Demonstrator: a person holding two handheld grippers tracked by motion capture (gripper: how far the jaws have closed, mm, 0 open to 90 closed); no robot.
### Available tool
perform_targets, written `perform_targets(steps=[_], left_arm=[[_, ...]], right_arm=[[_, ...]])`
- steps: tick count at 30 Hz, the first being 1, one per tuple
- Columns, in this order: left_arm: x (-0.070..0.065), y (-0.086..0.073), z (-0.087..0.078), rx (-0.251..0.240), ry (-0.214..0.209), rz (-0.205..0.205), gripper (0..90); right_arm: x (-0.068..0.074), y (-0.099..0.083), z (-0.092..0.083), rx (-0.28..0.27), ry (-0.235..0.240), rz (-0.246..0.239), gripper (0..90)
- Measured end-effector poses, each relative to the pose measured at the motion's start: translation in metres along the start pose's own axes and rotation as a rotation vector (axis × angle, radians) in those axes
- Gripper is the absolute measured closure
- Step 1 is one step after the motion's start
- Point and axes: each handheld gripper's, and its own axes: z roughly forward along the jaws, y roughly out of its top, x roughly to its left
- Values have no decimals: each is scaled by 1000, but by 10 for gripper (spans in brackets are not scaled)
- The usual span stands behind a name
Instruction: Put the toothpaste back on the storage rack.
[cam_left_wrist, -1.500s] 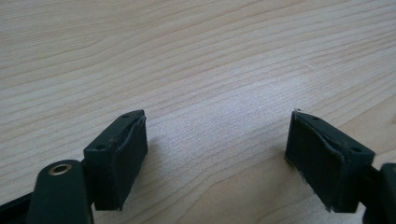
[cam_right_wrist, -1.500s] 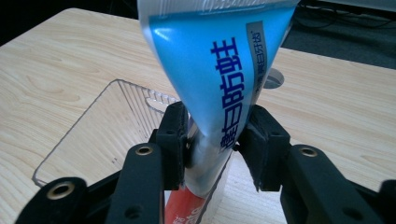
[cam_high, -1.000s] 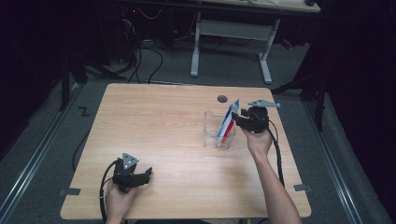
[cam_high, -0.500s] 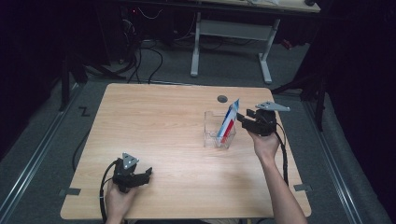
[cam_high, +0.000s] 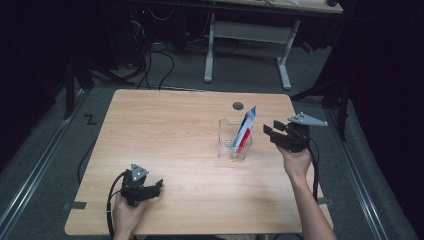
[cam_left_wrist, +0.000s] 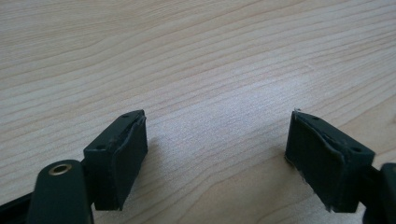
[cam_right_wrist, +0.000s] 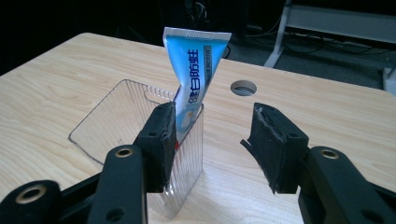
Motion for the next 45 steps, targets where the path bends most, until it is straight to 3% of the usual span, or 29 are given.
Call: perform_targets(steps=[13, 45], left_arm=[[0, 0, 0, 0, 0, -1, 210], [0, 0, 0, 1, 1, -1, 210]], right_arm=[[-7, -10, -23, -30, 15, 26, 514], [-17, -48, -64, -23, 25, 70, 510]])
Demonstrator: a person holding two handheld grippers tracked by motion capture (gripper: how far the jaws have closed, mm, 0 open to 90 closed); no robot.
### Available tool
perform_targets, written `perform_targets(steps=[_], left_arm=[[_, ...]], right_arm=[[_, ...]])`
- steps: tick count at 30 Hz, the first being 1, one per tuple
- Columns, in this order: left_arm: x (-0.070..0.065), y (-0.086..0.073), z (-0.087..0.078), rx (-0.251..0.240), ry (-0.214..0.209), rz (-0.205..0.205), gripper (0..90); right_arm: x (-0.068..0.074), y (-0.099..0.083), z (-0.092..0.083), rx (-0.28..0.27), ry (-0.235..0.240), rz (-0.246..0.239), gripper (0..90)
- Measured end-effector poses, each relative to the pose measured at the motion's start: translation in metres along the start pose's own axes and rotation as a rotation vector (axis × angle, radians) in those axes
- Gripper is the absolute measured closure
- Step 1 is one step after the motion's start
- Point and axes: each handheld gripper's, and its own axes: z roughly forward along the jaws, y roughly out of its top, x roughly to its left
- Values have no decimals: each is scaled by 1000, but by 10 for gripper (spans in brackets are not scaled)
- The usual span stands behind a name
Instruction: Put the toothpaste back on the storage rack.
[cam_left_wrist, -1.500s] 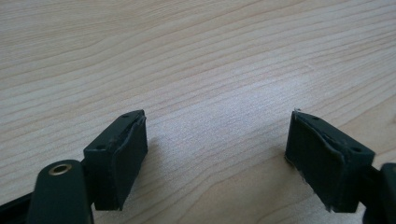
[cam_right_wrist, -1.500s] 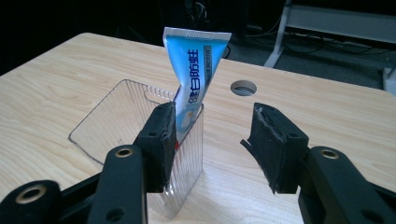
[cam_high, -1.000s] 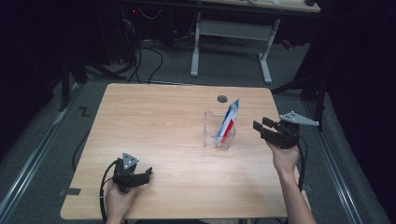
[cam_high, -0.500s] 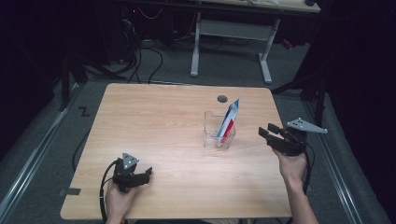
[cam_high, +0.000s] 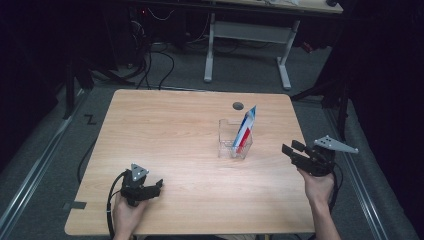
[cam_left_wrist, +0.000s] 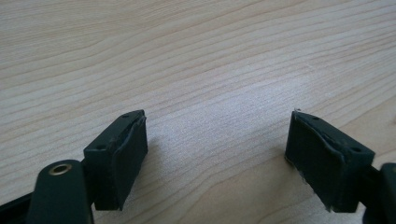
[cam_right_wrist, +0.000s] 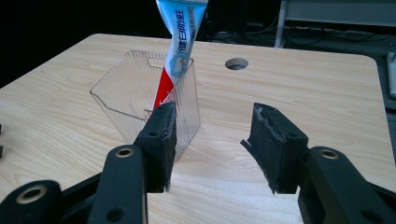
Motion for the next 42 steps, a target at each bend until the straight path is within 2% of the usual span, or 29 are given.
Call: perform_targets(steps=[8, 13, 25, 35, 42], left_arm=[[0, 0, 0, -1, 0, -1, 210], [0, 0, 0, -1, 0, -1, 210], [0, 0, 0, -2, 2, -2, 210], [0, 0, 0, 0, 1, 0, 211], [0, 0, 0, 0, 0, -1, 210]], right_arm=[[-4, -13, -11, -19, -6, 5, 511], [-9, -26, -15, -17, -11, 28, 511], [-15, -46, -19, -16, -22, 58, 514], [-21, -65, -11, 14, -48, 77, 533], [-22, -79, 1, 58, -61, 90, 542]])
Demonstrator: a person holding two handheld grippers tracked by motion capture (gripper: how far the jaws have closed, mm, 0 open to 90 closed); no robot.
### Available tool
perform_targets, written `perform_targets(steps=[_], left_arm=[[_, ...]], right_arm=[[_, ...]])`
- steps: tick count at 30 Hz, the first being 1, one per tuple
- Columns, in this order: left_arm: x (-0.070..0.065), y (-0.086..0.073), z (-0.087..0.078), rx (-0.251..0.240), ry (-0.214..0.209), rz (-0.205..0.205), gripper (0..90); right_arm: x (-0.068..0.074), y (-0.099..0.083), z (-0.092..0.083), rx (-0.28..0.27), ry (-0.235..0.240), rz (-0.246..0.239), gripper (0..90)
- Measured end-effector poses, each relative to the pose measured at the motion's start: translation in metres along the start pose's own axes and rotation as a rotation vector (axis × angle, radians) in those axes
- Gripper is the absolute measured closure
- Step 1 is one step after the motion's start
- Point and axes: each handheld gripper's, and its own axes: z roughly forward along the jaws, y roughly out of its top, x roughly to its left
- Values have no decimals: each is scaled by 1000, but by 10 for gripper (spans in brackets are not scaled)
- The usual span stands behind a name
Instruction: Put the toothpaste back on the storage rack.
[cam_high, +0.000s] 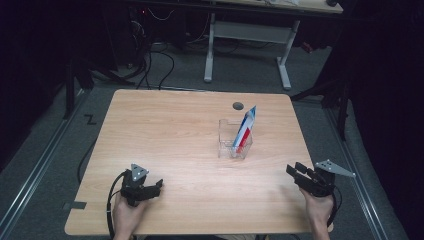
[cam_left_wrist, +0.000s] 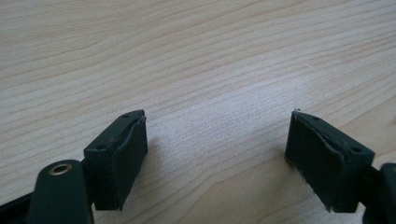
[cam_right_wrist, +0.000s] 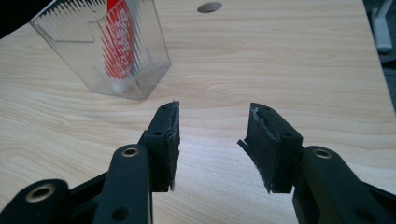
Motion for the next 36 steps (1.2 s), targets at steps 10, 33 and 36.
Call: perform_targets(steps=[10, 33, 36], left_arm=[[0, 0, 0, -1, 0, -1, 211], [0, 0, 0, 1, 1, 1, 211], [0, 0, 0, -1, 1, -1, 211]], right_arm=[[-1, -16, 18, 67, -10, -11, 537], [9, -27, 48, 196, -105, -120, 528], [11, -28, 51, 206, -109, -123, 527]])
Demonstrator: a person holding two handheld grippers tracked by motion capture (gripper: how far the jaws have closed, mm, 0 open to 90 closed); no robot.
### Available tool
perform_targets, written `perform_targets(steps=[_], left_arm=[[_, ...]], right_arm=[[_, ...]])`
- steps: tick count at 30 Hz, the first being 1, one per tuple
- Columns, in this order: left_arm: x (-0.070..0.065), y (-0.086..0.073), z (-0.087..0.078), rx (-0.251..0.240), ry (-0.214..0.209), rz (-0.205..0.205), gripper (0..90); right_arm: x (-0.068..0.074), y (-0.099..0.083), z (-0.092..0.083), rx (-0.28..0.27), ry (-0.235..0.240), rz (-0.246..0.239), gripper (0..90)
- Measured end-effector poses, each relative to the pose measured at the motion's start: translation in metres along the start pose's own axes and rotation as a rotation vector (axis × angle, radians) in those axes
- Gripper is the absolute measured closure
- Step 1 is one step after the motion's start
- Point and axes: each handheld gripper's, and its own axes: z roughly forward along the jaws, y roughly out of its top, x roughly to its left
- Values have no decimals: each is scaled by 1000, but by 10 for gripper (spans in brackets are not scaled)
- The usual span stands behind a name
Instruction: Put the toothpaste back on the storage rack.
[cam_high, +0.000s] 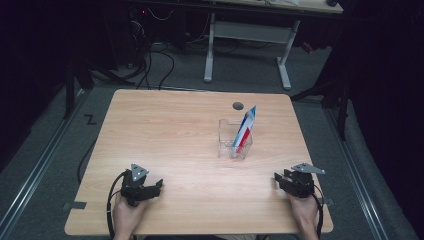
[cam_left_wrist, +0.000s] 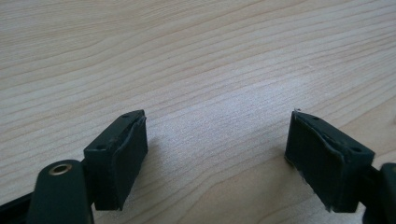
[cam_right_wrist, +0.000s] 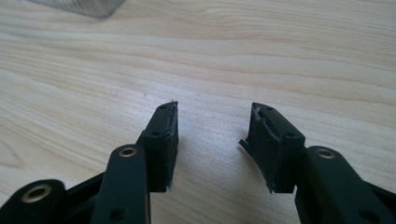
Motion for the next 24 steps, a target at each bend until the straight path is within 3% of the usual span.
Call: perform_targets(steps=[7, 14, 24], left_arm=[[0, 0, 0, 0, 0, 0, 211], [0, 0, 0, 1, 0, 1, 210], [0, 0, 0, -1, 2, 1, 210]], right_arm=[[7, 0, 4, -14, -28, -39, 505], [7, 0, 5, -4, -26, -33, 397], [7, 0, 5, -2, -25, -31, 382]])
